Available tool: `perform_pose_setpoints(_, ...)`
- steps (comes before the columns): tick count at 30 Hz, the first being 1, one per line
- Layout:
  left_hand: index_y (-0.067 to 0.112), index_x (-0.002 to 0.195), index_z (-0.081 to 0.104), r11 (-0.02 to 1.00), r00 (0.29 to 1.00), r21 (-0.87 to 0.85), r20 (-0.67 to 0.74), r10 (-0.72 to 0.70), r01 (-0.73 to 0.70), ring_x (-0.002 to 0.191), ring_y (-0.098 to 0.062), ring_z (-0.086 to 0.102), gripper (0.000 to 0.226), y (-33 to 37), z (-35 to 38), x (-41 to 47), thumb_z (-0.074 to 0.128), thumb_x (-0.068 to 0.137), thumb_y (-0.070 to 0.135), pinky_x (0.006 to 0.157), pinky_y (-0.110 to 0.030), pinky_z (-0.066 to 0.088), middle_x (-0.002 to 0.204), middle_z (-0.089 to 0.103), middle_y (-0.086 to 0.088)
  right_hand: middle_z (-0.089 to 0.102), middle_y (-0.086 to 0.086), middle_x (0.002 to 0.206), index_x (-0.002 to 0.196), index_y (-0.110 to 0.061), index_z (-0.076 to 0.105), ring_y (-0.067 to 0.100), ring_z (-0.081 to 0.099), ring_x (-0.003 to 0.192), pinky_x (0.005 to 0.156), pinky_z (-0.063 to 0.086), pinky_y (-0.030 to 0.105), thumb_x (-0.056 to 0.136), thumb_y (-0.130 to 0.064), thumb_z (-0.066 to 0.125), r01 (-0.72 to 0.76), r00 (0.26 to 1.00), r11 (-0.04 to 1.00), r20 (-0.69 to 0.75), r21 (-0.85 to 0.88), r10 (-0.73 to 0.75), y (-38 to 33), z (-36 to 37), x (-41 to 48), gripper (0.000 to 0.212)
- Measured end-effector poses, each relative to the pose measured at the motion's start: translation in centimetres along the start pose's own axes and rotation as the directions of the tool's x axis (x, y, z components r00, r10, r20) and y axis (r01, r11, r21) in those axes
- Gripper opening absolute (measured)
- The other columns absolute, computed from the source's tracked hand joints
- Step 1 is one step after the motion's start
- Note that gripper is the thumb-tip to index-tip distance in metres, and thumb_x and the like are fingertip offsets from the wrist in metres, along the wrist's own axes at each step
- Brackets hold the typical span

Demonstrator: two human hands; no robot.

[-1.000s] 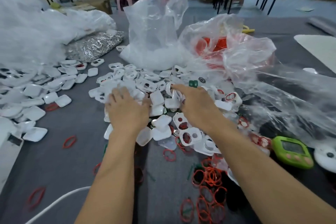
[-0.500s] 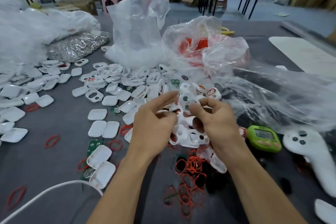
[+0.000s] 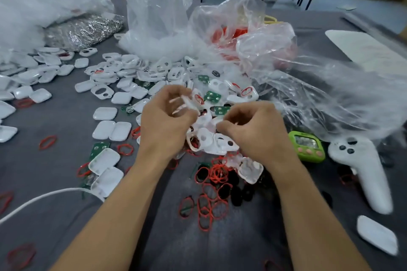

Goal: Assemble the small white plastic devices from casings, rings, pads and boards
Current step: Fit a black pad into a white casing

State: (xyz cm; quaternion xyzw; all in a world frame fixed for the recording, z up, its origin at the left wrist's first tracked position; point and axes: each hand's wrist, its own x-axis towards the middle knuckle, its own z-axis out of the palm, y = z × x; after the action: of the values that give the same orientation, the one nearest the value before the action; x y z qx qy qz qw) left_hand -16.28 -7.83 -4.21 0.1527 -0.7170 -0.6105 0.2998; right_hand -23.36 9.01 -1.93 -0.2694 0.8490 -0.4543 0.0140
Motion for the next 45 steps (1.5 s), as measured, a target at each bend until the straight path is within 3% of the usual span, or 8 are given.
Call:
perform_pose_setpoints(5,0.024,0.066,0.048,0.970,0.978,0.189,-0.112,0.177,-0.154,0.105,0.000,0.068,0.030,-0.3,0.1,-0.4,0.069,0.074,0.004,0.079,-0.033,0.057,0.086,0.067,0.017,0.062,-0.023,0.054,0.072,-0.035,0.076,-0.004,0.058,0.050,0.048,0.039,0.008,0.067,-0.023,0.089,-0.016,0.865,0.936,0.465,-0.352,0.190,0.0,-0.8,-1.0,0.018)
perform_pose_setpoints(9,0.018,0.060,0.042,0.909,0.950,0.330,-0.091,0.300,-0.255,0.104,-0.001,0.066,0.039,-0.7,0.8,-0.5,0.068,0.072,-0.008,0.085,-0.014,0.048,0.089,0.065,0.015,0.067,-0.019,0.057,0.060,-0.035,0.074,-0.006,0.059,0.054,0.049,0.038,0.006,0.074,-0.025,0.090,-0.100,0.905,0.927,0.354,-0.362,0.235,0.4,-0.4,-0.4,0.023)
perform_pose_setpoints(15,0.040,0.090,0.056,0.976,0.985,0.216,-0.159,0.071,-0.036,0.075,-0.011,0.063,0.043,-1.0,1.2,0.0,0.060,0.083,-0.003,0.067,-0.038,0.056,0.076,0.061,0.013,0.074,-0.008,0.066,0.077,-0.028,0.081,0.003,0.058,0.051,0.051,0.049,0.019,0.094,-0.023,0.075,-0.233,0.951,0.969,0.228,0.086,0.208,0.9,-0.9,-0.1,0.019)
perform_pose_setpoints(19,0.040,0.095,0.073,0.997,1.000,0.081,-0.024,0.004,-0.002,0.060,-0.008,0.049,0.053,-0.4,1.4,0.3,0.064,0.073,-0.008,0.056,-0.025,0.046,0.061,0.049,0.015,0.072,-0.010,0.060,0.068,-0.033,0.078,0.006,0.068,0.055,0.055,0.056,0.024,0.073,-0.031,0.091,-0.200,0.975,0.978,0.090,-0.057,0.204,1.0,-0.5,-0.1,0.015)
perform_pose_setpoints(23,0.017,0.087,0.078,0.970,0.985,-0.171,0.061,-0.163,0.171,0.073,-0.021,0.058,0.018,0.0,1.9,0.3,0.081,0.076,0.003,0.066,-0.033,0.057,0.082,0.061,-0.026,0.073,-0.010,0.061,0.070,-0.033,0.080,0.005,0.068,0.054,0.052,0.049,0.015,0.075,-0.023,0.091,-0.175,0.981,0.976,-0.059,0.127,0.184,1.4,-0.4,-0.2,0.015)
perform_pose_setpoints(30,-0.003,0.102,0.074,0.814,0.892,-0.378,0.287,-0.350,0.441,0.091,-0.027,0.076,0.012,0.1,2.7,-0.6,0.070,0.091,0.000,0.081,-0.031,0.063,0.098,0.076,-0.015,0.074,0.007,0.064,0.084,-0.020,0.080,0.024,0.068,0.050,0.047,0.051,0.028,0.085,-0.010,0.080,-0.085,0.959,0.871,-0.199,0.483,0.204,0.5,0.8,-0.2,0.010)
perform_pose_setpoints(40,0.010,0.094,0.078,0.889,0.928,-0.311,0.273,-0.255,0.336,0.088,-0.028,0.071,0.013,0.1,3.1,-1.3,0.080,0.082,0.005,0.093,-0.042,0.059,0.094,0.076,-0.020,0.073,0.005,0.063,0.072,-0.024,0.076,0.025,0.065,0.052,0.053,0.053,0.037,0.079,-0.019,0.080,-0.095,0.944,0.860,-0.229,0.500,0.238,0.2,1.3,-0.3,0.009)
perform_pose_setpoints(45,0.010,0.089,0.079,0.908,0.949,-0.319,0.244,-0.199,0.272,0.074,-0.015,0.072,0.012,0.2,3.3,-1.9,0.077,0.085,-0.001,0.066,-0.021,0.055,0.081,0.077,-0.011,0.071,0.005,0.059,0.071,-0.022,0.074,0.018,0.061,0.042,0.049,0.049,0.032,0.078,-0.019,0.076,-0.106,0.944,0.881,-0.232,0.462,0.235,0.1,1.4,-0.4,0.008)
